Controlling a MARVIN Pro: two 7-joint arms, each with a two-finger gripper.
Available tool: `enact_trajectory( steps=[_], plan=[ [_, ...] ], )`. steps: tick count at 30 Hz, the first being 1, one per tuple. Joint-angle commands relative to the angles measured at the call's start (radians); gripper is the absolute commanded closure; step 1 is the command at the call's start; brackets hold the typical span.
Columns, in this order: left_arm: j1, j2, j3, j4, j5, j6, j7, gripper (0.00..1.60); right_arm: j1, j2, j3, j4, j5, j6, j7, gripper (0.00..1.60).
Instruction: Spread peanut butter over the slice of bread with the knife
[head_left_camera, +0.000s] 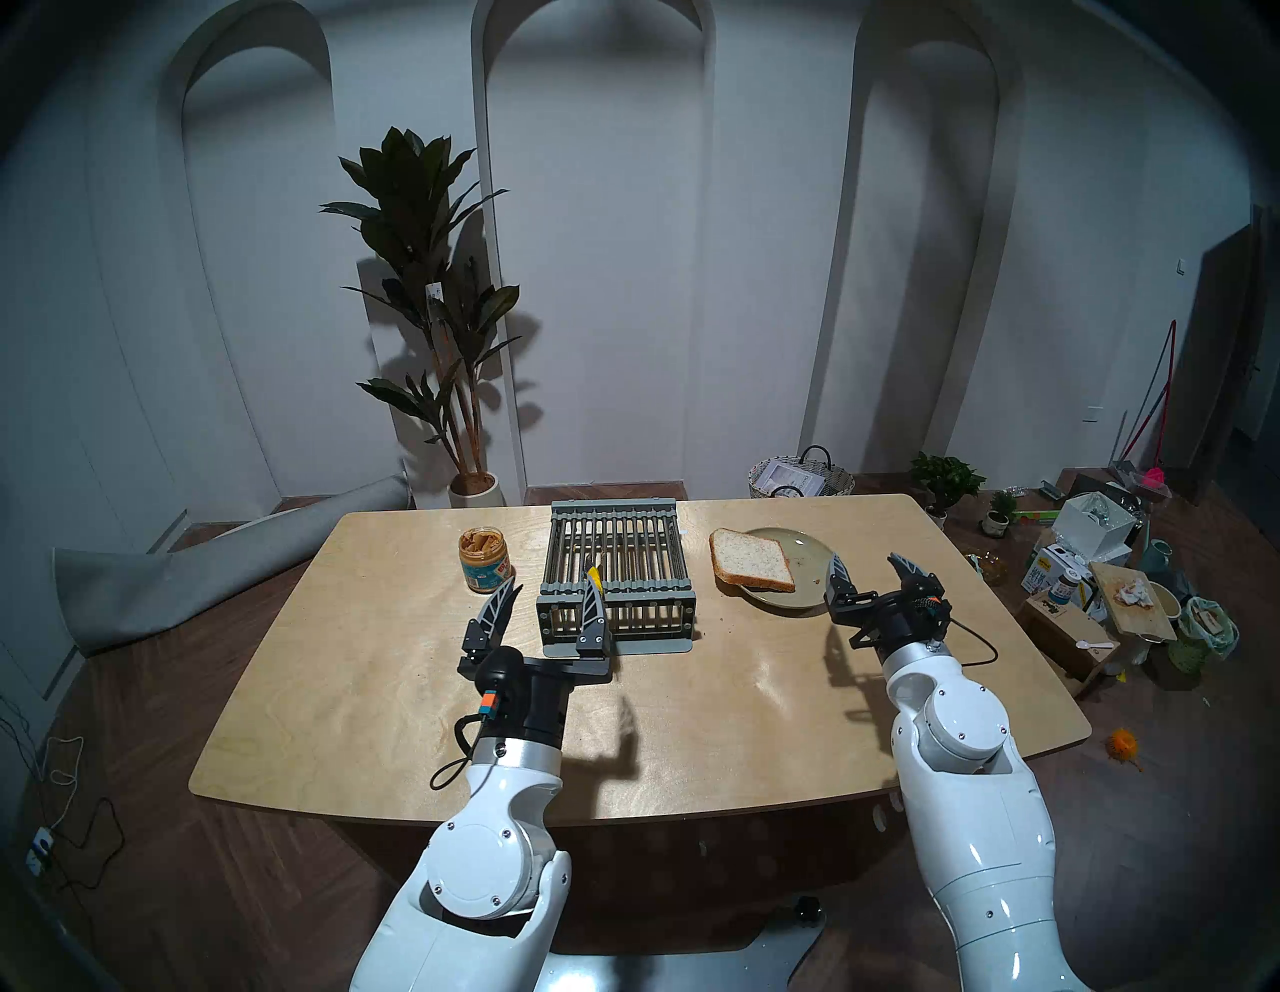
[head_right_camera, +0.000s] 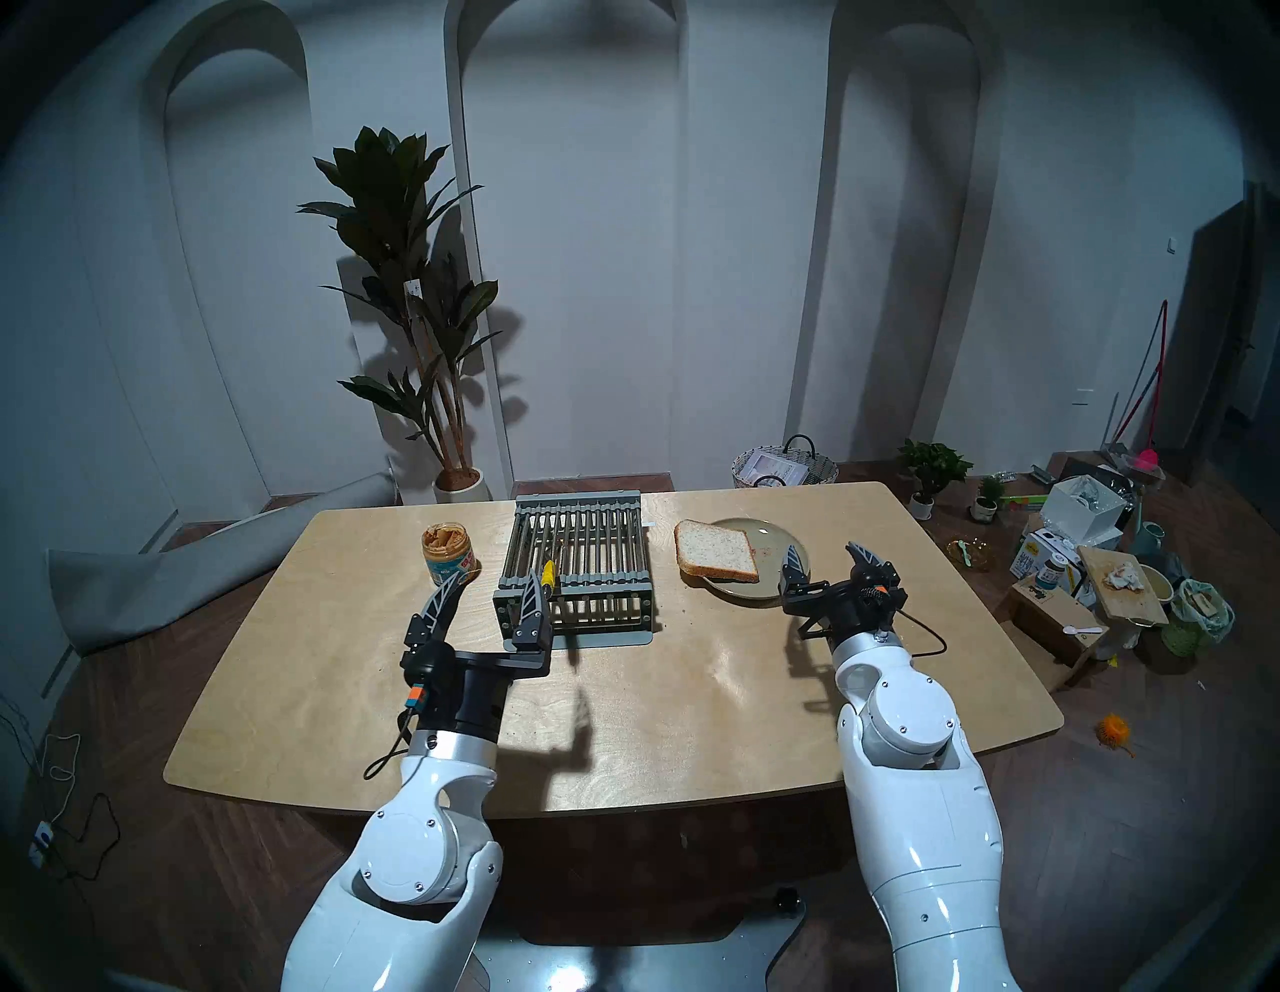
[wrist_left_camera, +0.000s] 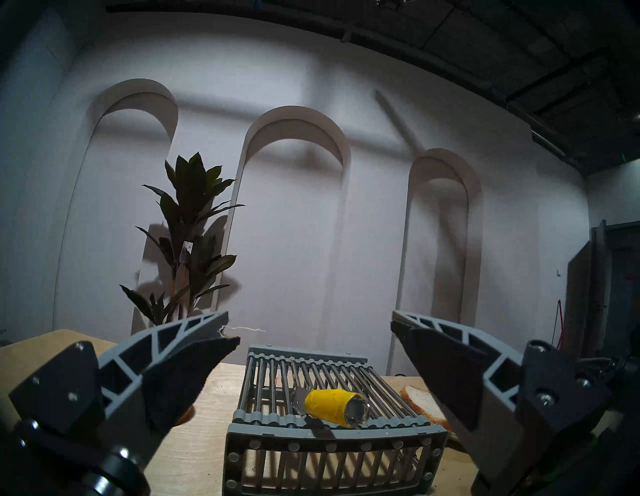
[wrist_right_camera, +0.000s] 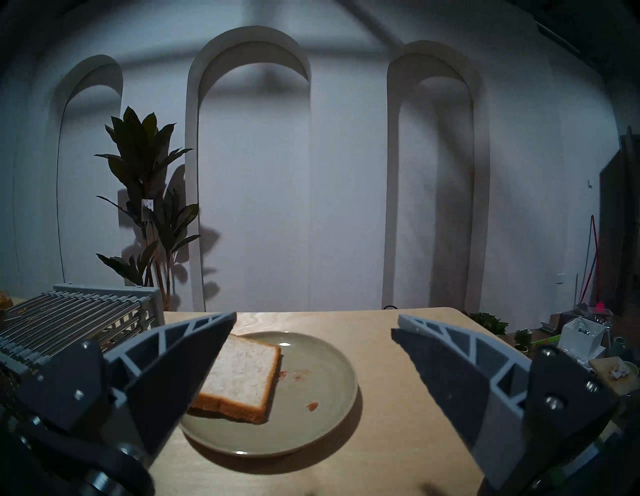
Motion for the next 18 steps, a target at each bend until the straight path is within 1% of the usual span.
enact_trajectory(
  steps=[1, 5, 6, 9, 10, 14, 15, 16, 17, 18],
  plan=[
    [-0.095, 0.026, 0.07, 0.034, 0.055, -0.009, 0.093, 0.0, 0.083, 0.028, 0.032, 0.004, 0.02, -0.017, 0.008, 0.0],
    [-0.139, 0.03, 0.112, 0.069, 0.069, 0.001, 0.145, 0.0, 0.133, 0.048, 0.055, 0.04, 0.033, -0.006, 0.012, 0.0],
    [-0.162, 0.032, 0.134, 0.082, 0.074, 0.002, 0.171, 0.0, 0.157, 0.057, 0.061, 0.06, 0.037, -0.002, 0.016, 0.0],
    [-0.192, 0.034, 0.166, 0.098, 0.085, 0.002, 0.217, 0.0, 0.186, 0.072, 0.065, 0.093, 0.037, -0.008, 0.025, 0.0],
    [-0.192, 0.034, 0.166, 0.098, 0.085, 0.002, 0.217, 0.0, 0.186, 0.072, 0.065, 0.093, 0.037, -0.008, 0.025, 0.0],
    [-0.226, 0.033, 0.201, 0.127, 0.096, 0.01, 0.282, 0.0, 0.212, 0.086, 0.065, 0.132, 0.036, -0.02, 0.038, 0.0],
    [-0.248, 0.028, 0.217, 0.151, 0.103, 0.015, 0.322, 0.0, 0.223, 0.09, 0.065, 0.149, 0.037, -0.026, 0.044, 0.0],
    [-0.248, 0.028, 0.217, 0.151, 0.103, 0.015, 0.322, 0.0, 0.223, 0.09, 0.065, 0.149, 0.037, -0.026, 0.044, 0.0],
    [-0.269, 0.021, 0.226, 0.177, 0.108, 0.02, 0.36, 0.0, 0.233, 0.091, 0.067, 0.163, 0.041, -0.028, 0.047, 0.0],
    [-0.269, 0.021, 0.226, 0.177, 0.108, 0.02, 0.36, 0.0, 0.233, 0.091, 0.067, 0.163, 0.041, -0.028, 0.047, 0.0]
  ],
)
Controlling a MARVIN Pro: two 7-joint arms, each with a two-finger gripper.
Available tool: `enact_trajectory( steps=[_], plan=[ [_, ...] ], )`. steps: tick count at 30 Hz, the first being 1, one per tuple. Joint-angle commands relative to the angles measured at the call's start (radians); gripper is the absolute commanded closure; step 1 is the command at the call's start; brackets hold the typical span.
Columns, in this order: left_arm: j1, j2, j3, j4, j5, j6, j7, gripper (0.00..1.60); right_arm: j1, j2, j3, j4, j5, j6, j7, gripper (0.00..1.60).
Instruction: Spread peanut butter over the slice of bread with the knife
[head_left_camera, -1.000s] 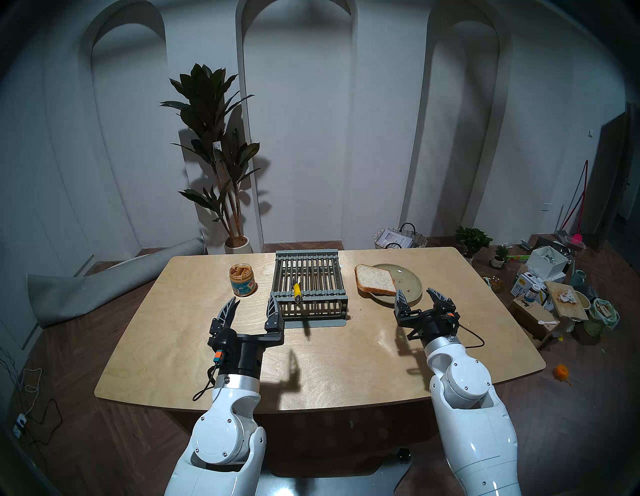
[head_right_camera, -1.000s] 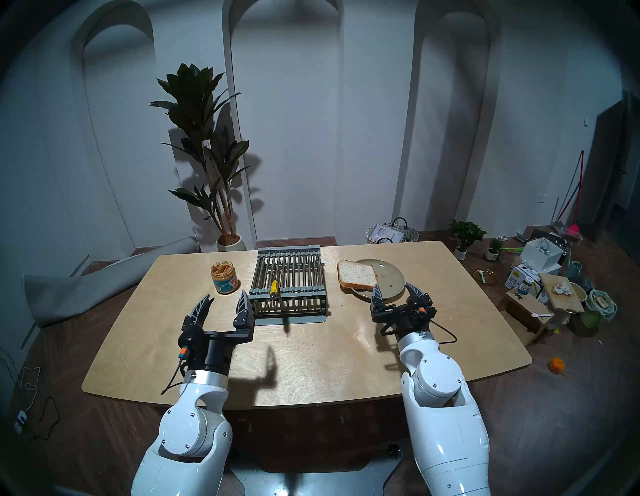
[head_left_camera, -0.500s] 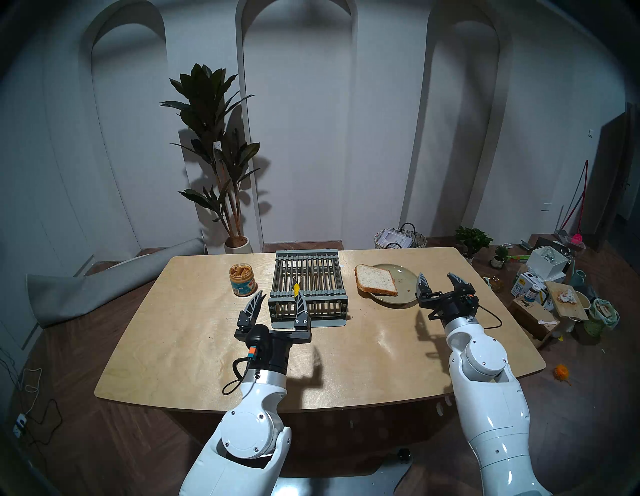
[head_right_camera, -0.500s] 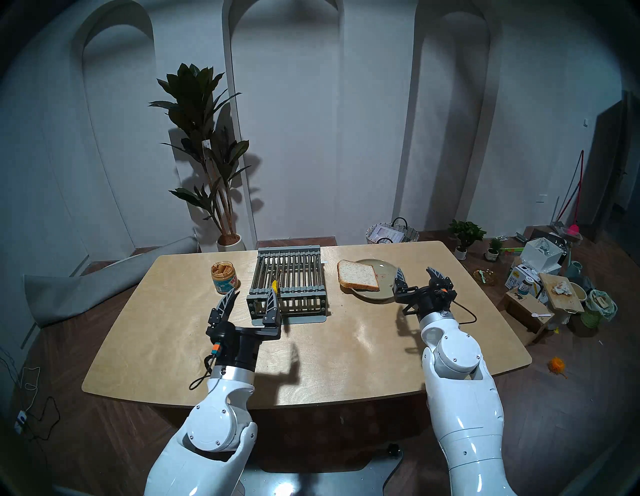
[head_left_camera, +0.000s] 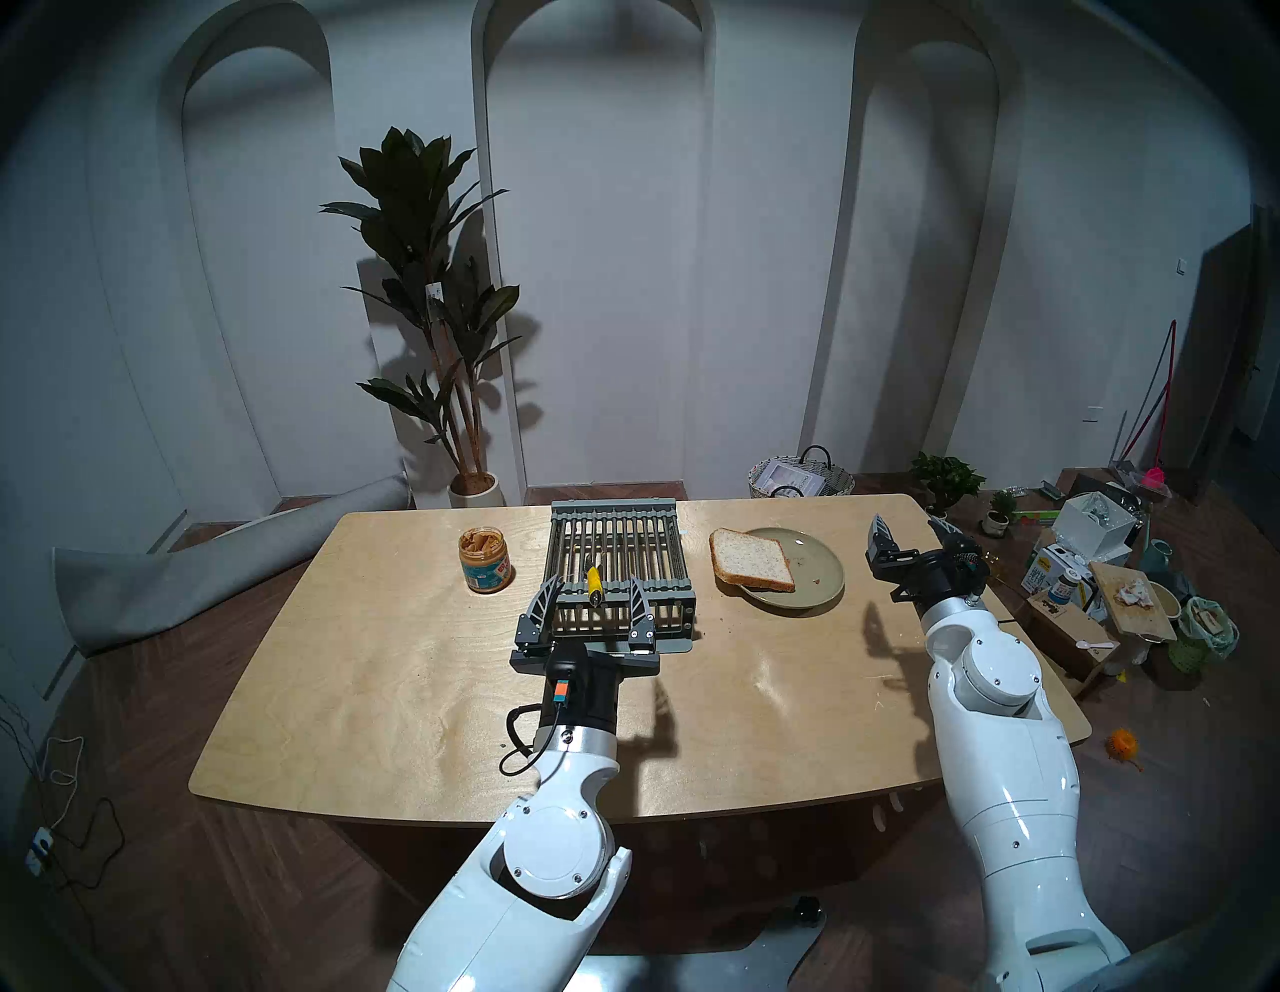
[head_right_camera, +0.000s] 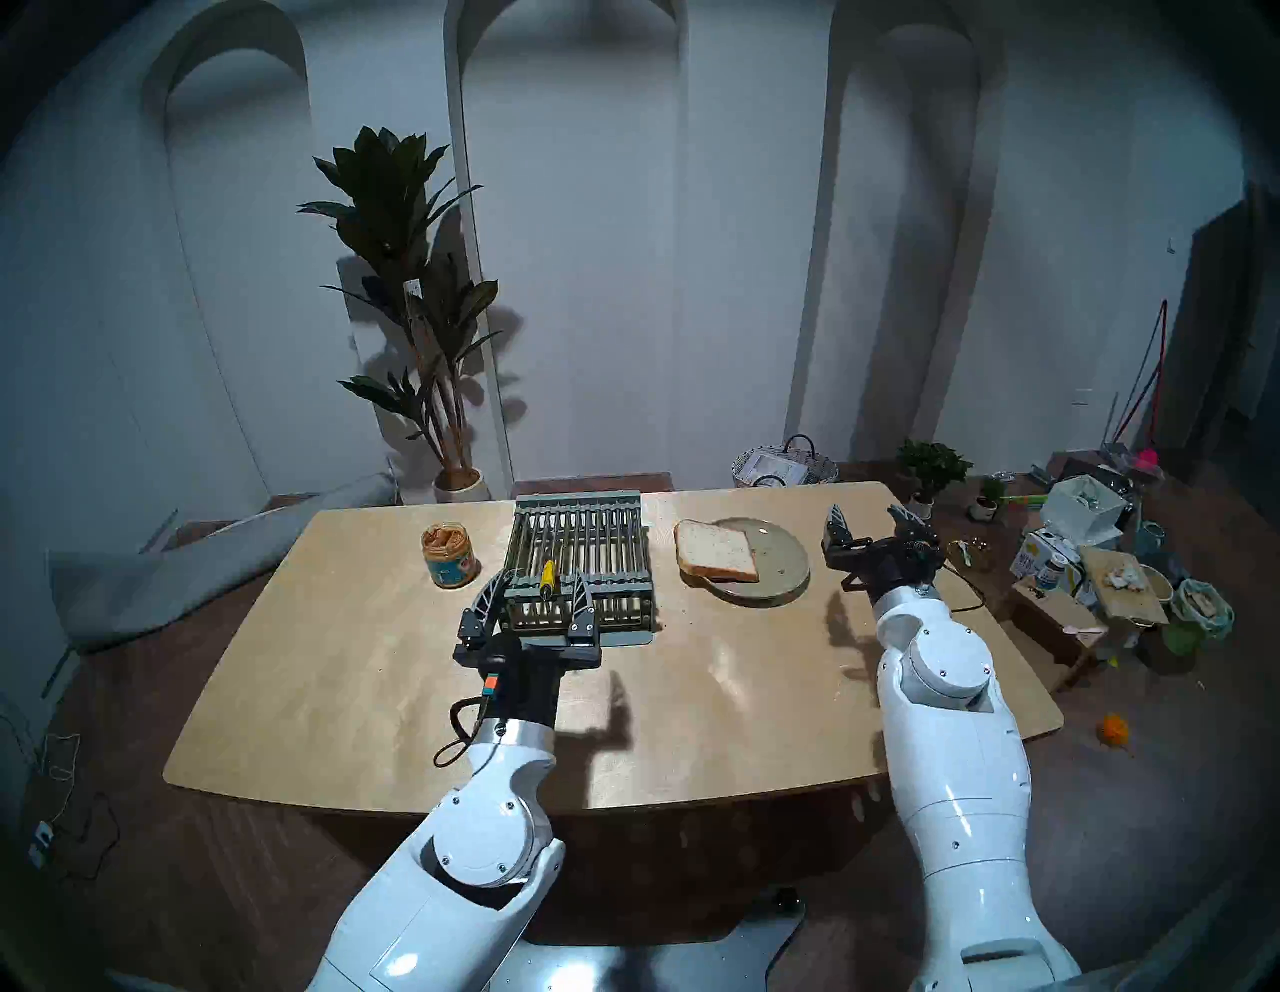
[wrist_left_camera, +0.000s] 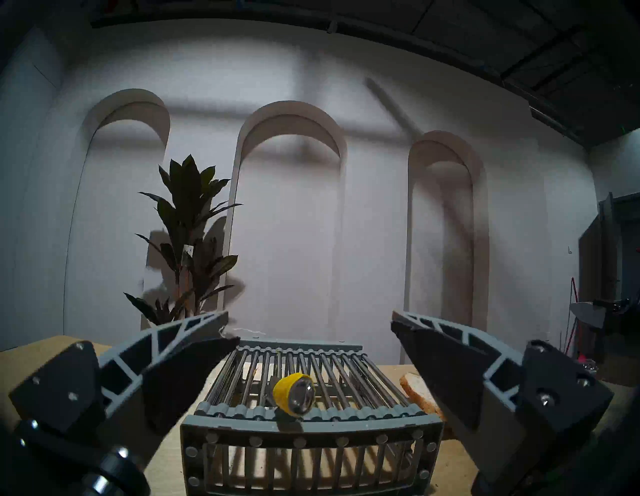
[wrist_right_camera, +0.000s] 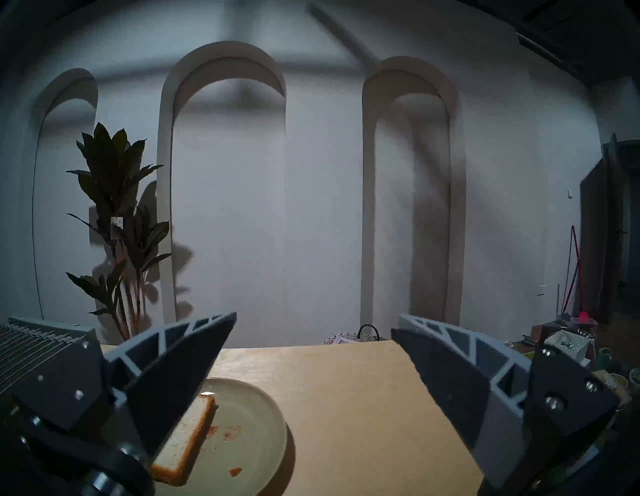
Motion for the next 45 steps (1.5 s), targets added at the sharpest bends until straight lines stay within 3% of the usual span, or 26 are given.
enact_trajectory(
  steps=[1, 3, 6, 8, 10, 13, 23, 33, 45],
  plan=[
    [-0.112, -0.021, 0.045, 0.046, 0.028, 0.015, 0.117, 0.0, 0.083, 0.026, 0.003, 0.023, 0.003, -0.028, 0.015, 0.0],
    [-0.146, -0.035, 0.057, 0.095, 0.033, 0.027, 0.18, 0.0, 0.095, 0.029, 0.005, 0.041, 0.008, -0.035, 0.021, 0.0],
    [-0.161, -0.045, 0.06, 0.12, 0.032, 0.035, 0.211, 0.0, 0.101, 0.031, 0.005, 0.05, 0.01, -0.04, 0.026, 0.0],
    [-0.189, -0.05, 0.082, 0.15, 0.041, 0.037, 0.283, 0.0, 0.106, 0.034, 0.005, 0.062, 0.01, -0.051, 0.032, 0.0],
    [-0.188, -0.056, 0.075, 0.151, 0.044, 0.038, 0.277, 0.0, 0.107, 0.034, 0.005, 0.065, 0.011, -0.053, 0.034, 0.0],
    [-0.222, -0.056, 0.113, 0.181, 0.048, 0.037, 0.36, 0.0, 0.11, 0.034, 0.006, 0.071, 0.011, -0.062, 0.037, 0.0],
    [-0.304, -0.093, 0.176, 0.286, 0.041, -0.004, 0.508, 0.0, 0.106, 0.039, 0.012, 0.07, 0.002, -0.09, 0.033, 0.0],
    [-0.362, -0.123, 0.216, 0.383, 0.04, -0.061, 0.578, 0.0, 0.1, 0.042, 0.022, 0.054, -0.017, -0.106, 0.018, 0.0],
    [-0.394, -0.141, 0.189, 0.46, 0.004, -0.12, 0.571, 0.0, 0.093, 0.031, 0.028, 0.029, -0.022, -0.109, 0.007, 0.0]
  ],
)
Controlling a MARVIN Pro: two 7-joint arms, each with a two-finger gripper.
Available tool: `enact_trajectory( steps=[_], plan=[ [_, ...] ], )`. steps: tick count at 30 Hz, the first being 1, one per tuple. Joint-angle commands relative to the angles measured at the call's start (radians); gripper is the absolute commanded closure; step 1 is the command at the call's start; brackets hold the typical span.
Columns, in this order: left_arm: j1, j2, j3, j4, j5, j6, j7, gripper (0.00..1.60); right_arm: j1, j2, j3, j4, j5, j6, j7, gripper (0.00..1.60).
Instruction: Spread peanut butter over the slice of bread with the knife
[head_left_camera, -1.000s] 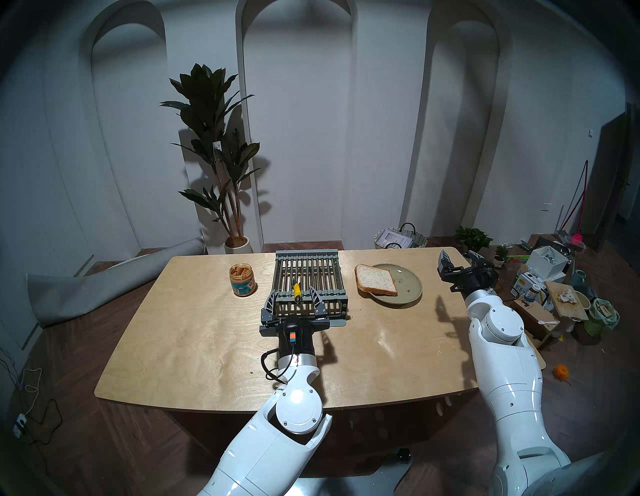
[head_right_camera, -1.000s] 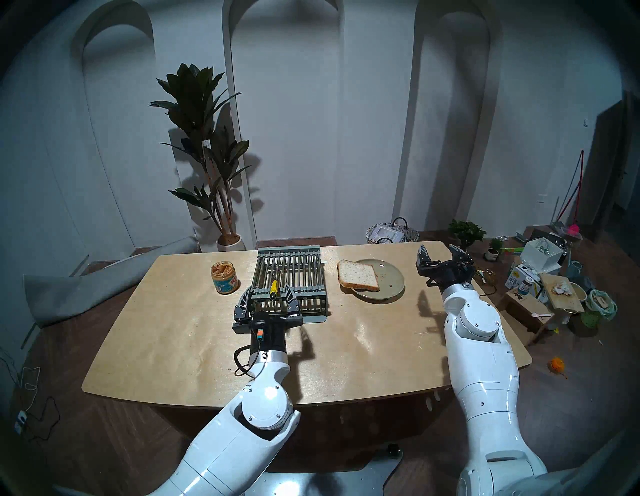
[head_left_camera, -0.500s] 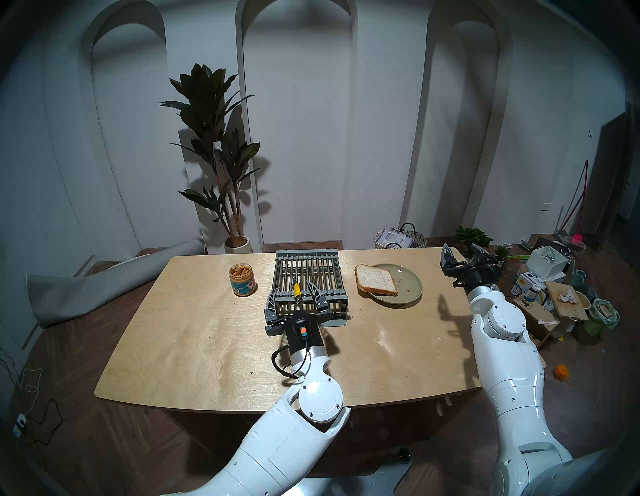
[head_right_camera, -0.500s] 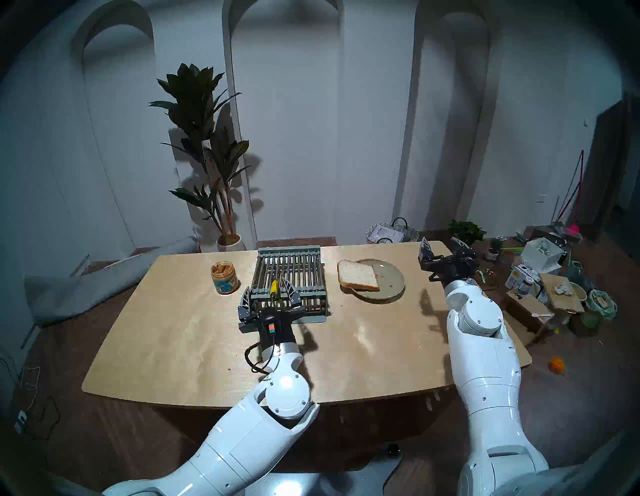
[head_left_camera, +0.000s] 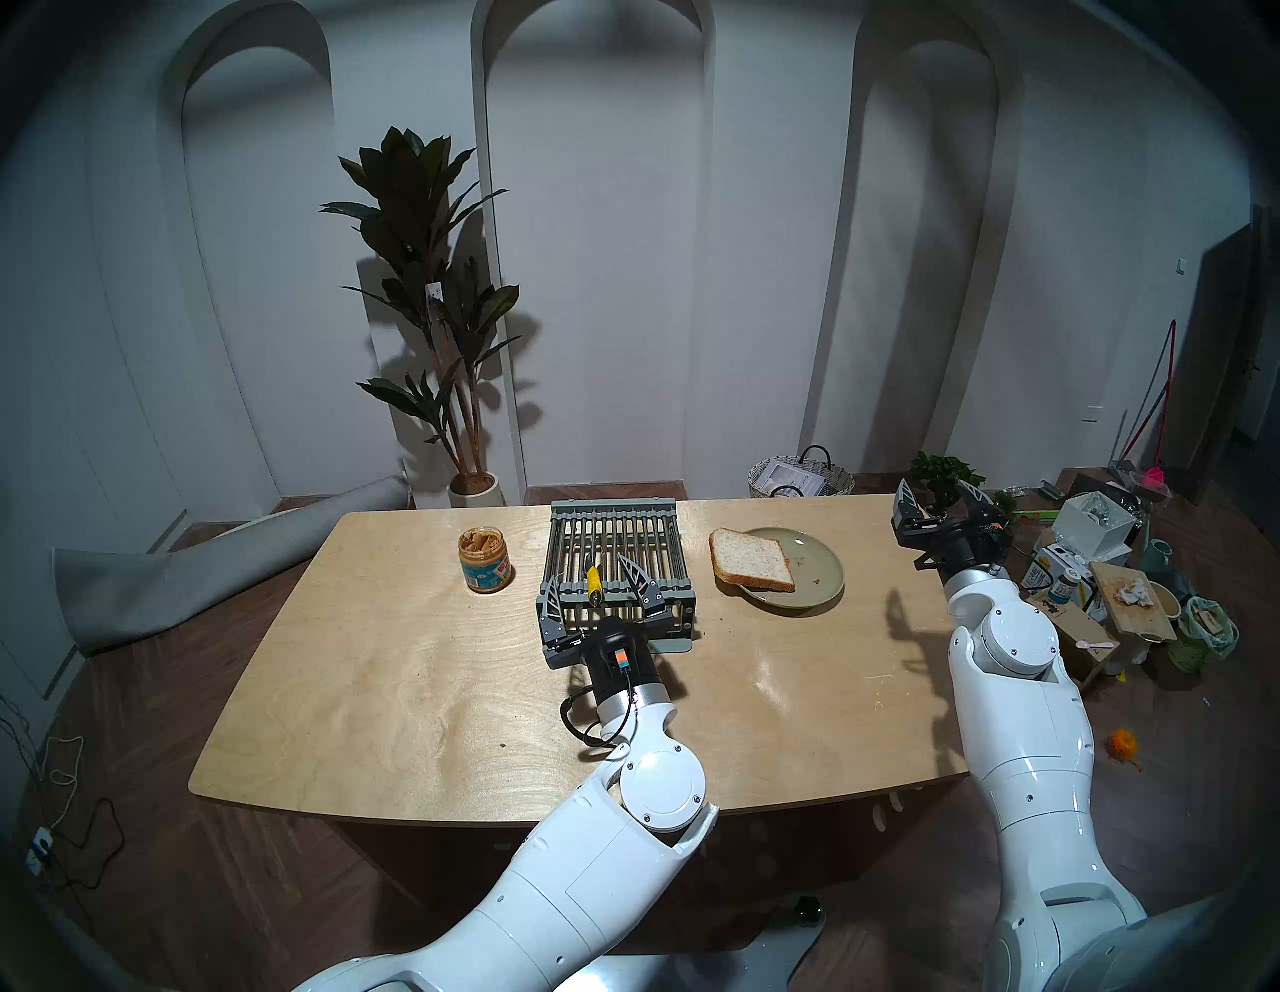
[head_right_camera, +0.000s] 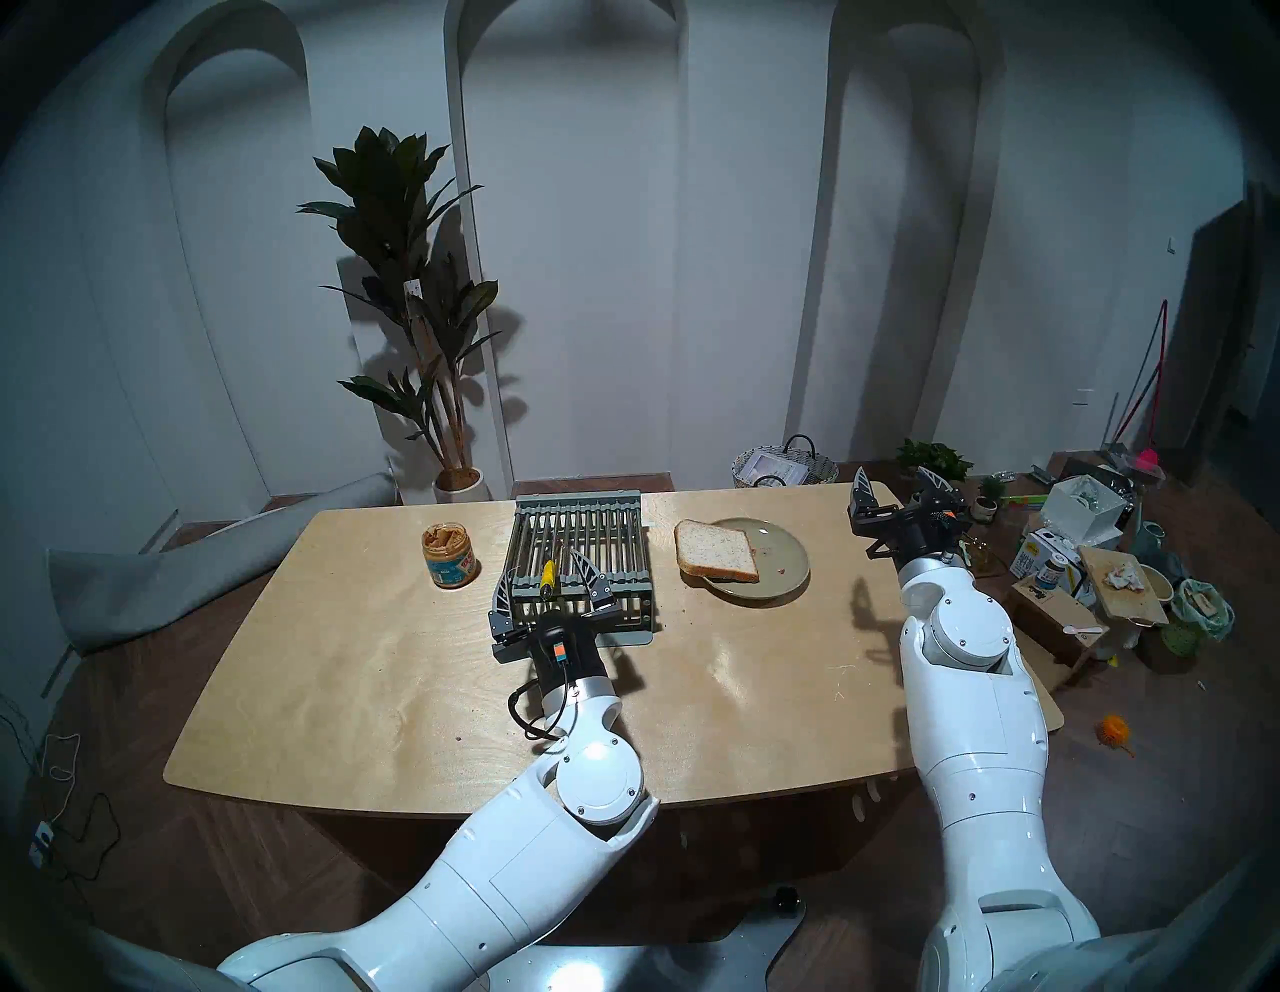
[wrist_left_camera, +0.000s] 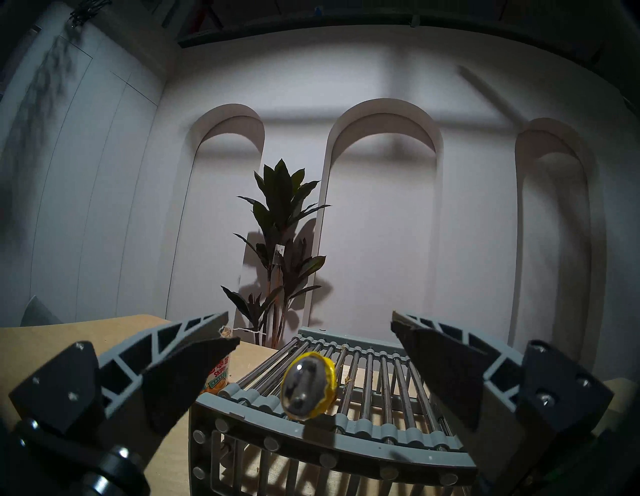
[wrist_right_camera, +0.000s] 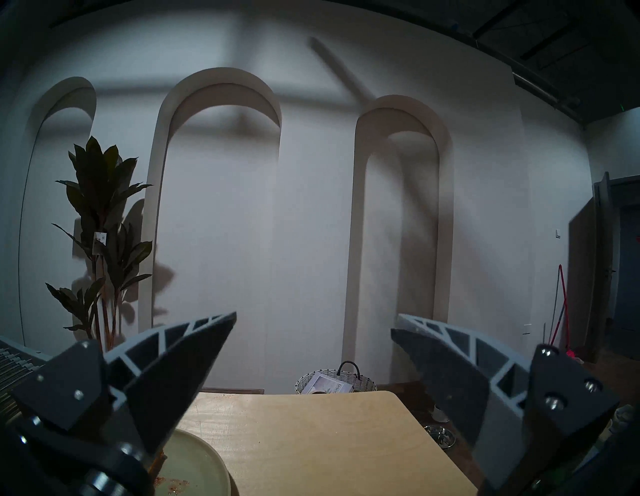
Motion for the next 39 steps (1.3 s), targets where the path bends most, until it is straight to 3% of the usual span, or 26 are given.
enact_trajectory(
  steps=[1, 11, 39],
  plan=[
    [-0.055, -0.019, -0.016, 0.015, -0.027, -0.041, -0.021, 0.0, 0.004, -0.01, 0.001, -0.046, 0.007, -0.013, -0.002, 0.0],
    [-0.073, -0.025, -0.023, 0.048, -0.11, -0.056, -0.08, 0.0, -0.004, -0.017, 0.009, -0.059, 0.003, -0.01, -0.022, 0.0],
    [-0.094, -0.031, -0.002, 0.086, -0.15, -0.067, -0.115, 0.0, -0.008, -0.013, 0.022, -0.041, -0.003, -0.018, -0.044, 0.0]
  ],
)
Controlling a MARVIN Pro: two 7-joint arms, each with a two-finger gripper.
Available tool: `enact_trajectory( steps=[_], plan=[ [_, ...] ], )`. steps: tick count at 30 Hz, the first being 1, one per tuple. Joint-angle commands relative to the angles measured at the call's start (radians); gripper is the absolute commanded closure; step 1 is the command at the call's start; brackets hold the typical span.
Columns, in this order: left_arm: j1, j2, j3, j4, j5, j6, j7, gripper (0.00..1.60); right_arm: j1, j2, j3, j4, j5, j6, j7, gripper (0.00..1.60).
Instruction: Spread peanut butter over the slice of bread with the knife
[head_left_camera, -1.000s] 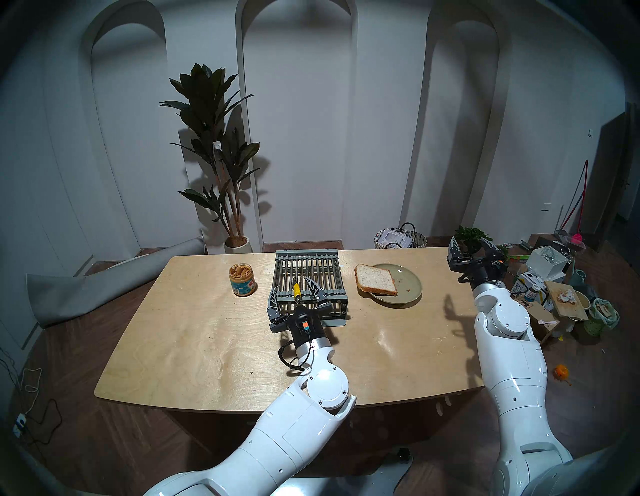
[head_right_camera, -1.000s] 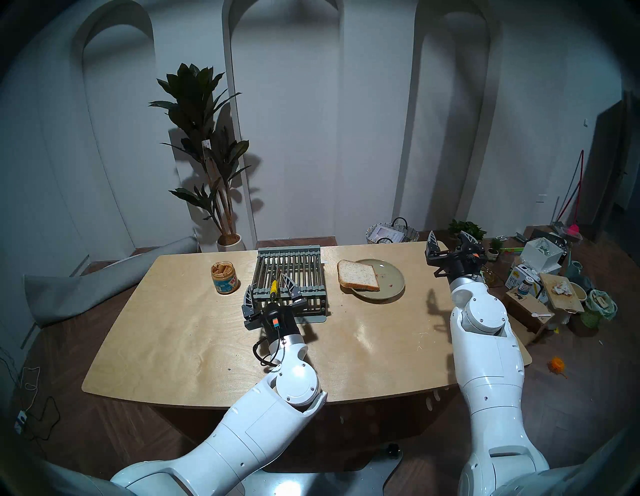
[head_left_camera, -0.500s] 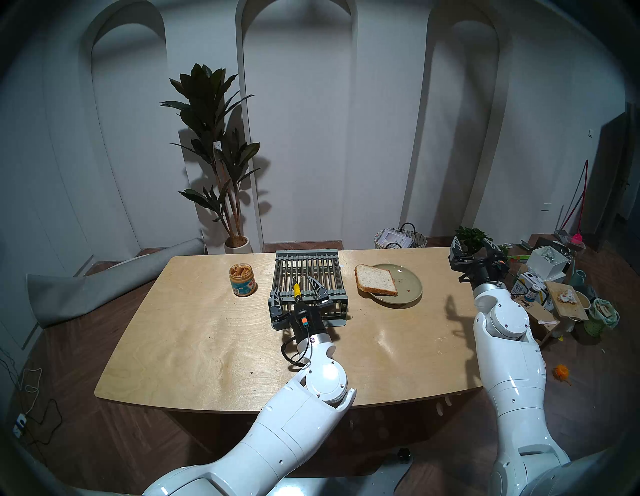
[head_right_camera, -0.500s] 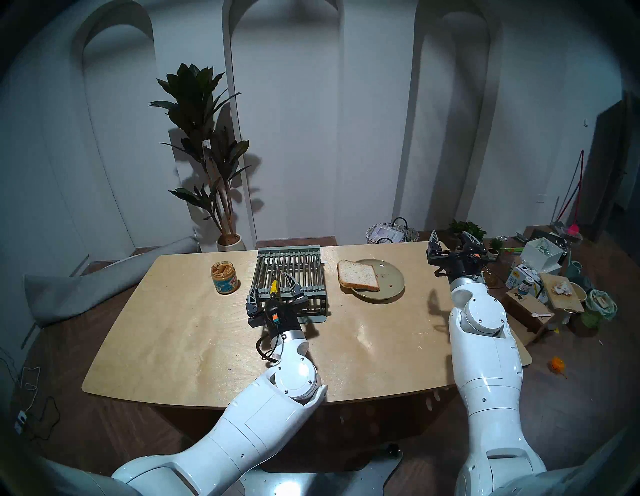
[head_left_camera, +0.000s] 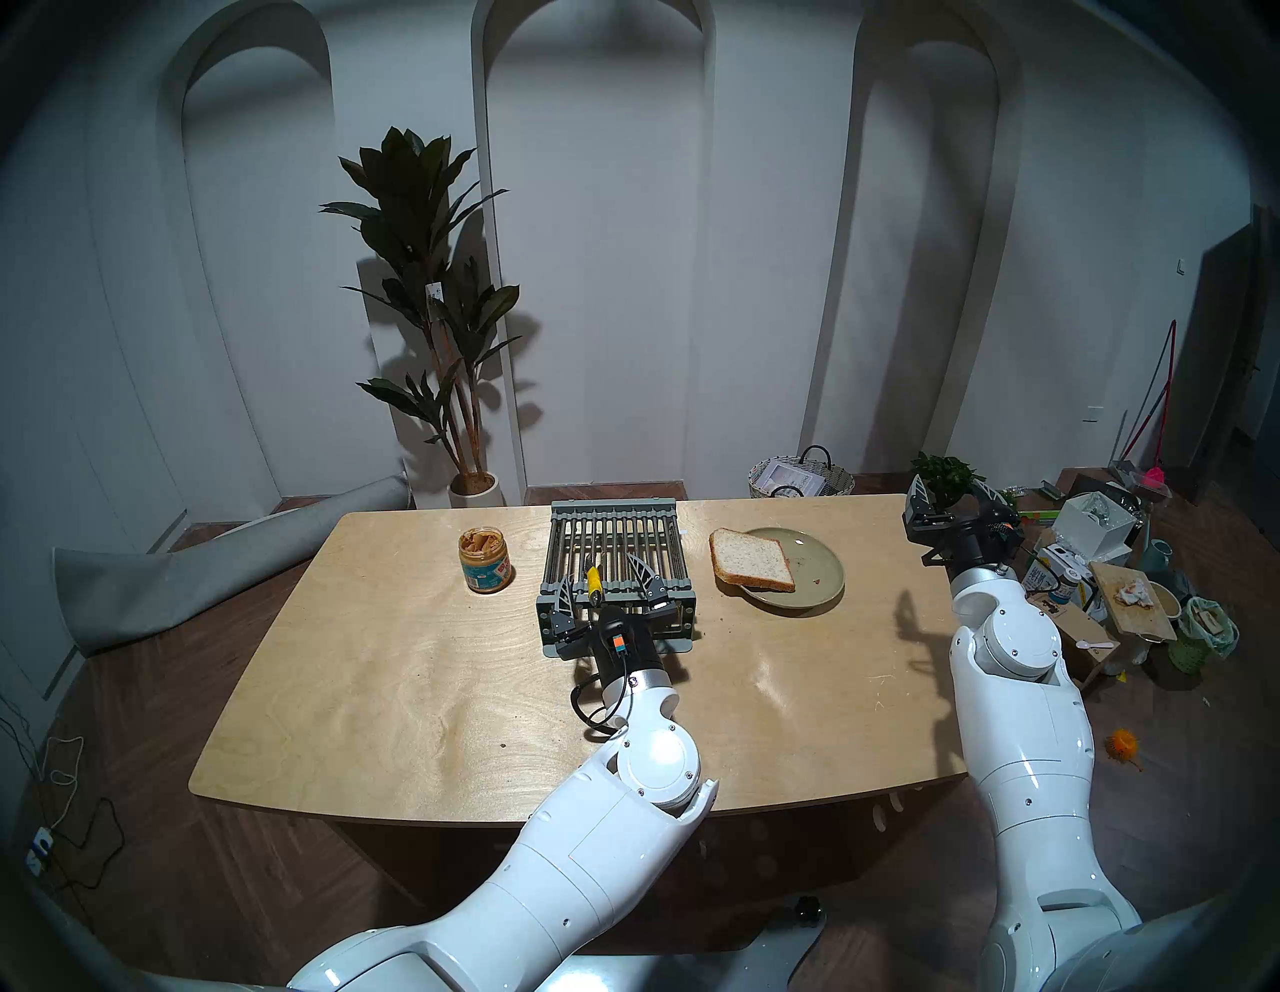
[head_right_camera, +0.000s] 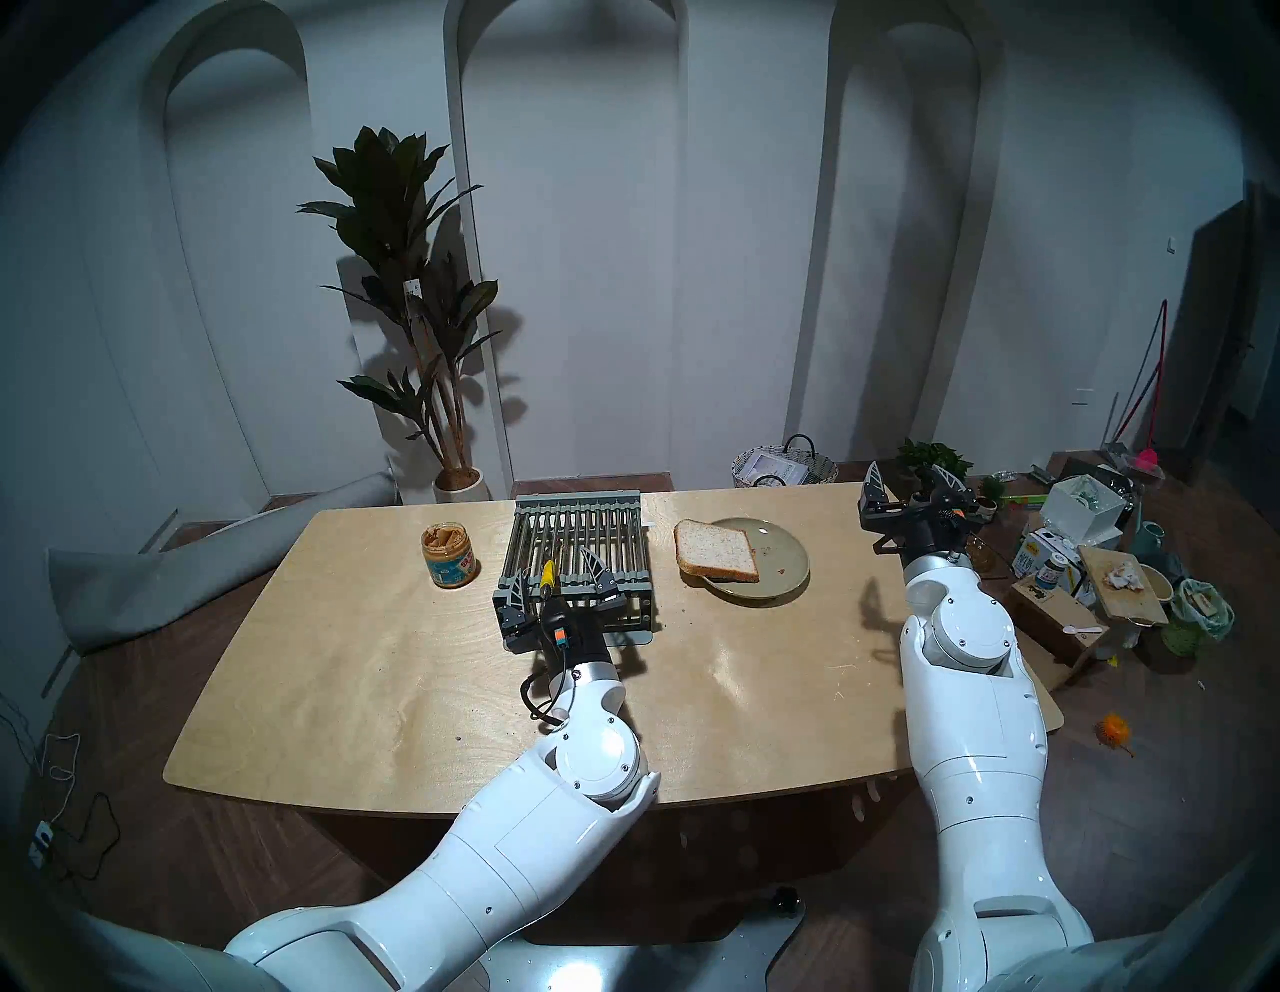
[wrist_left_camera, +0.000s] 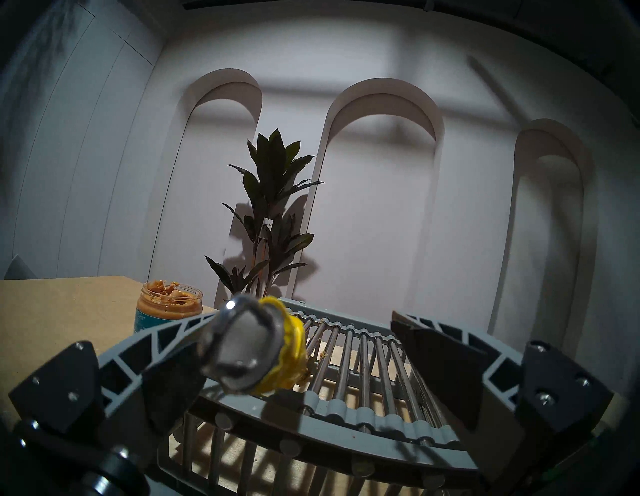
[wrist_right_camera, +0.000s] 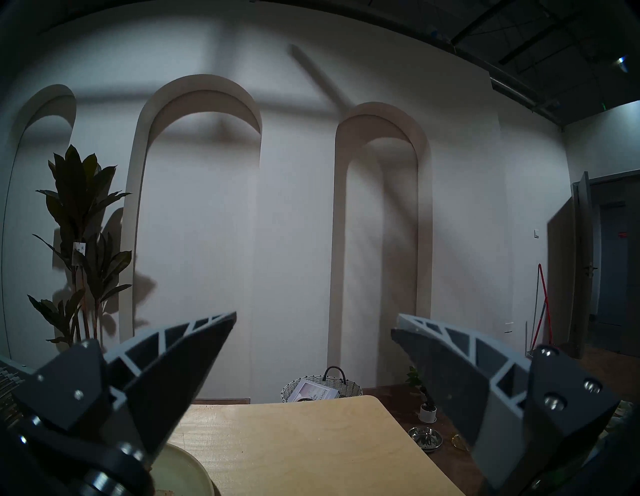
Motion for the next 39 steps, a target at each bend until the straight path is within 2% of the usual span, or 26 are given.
enact_trajectory(
  steps=[1, 11, 13, 16, 18, 25, 30, 39],
  plan=[
    [-0.034, -0.01, -0.004, -0.002, 0.008, -0.018, -0.001, 0.0, 0.002, 0.006, 0.001, -0.02, 0.0, -0.016, 0.006, 0.0],
    [-0.055, -0.018, 0.0, 0.02, 0.011, -0.03, -0.008, 0.03, 0.003, 0.009, 0.005, -0.014, 0.001, -0.019, 0.008, 0.0],
    [-0.055, -0.022, 0.001, 0.021, 0.0, -0.029, -0.016, 0.09, 0.005, 0.01, 0.006, -0.012, 0.001, -0.019, 0.009, 0.0],
    [-0.058, -0.028, 0.001, 0.028, -0.003, -0.03, -0.019, 0.4, 0.006, 0.009, 0.008, -0.02, 0.003, -0.013, 0.01, 0.0],
    [-0.06, -0.032, 0.0, 0.036, -0.006, -0.031, -0.021, 0.5, 0.007, 0.01, 0.009, -0.021, 0.004, -0.013, 0.012, 0.0],
    [-0.072, -0.039, -0.006, 0.056, -0.007, -0.034, -0.02, 0.5, 0.017, 0.014, 0.013, -0.002, 0.006, -0.018, 0.019, 0.0],
    [-0.08, -0.041, -0.011, 0.065, -0.009, -0.037, -0.02, 0.67, 0.019, 0.016, 0.016, 0.005, 0.006, -0.021, 0.022, 0.0],
    [-0.098, -0.043, -0.032, 0.086, -0.015, -0.036, -0.027, 0.51, 0.022, 0.013, 0.022, 0.0, 0.018, -0.018, 0.03, 0.0]
  ],
)
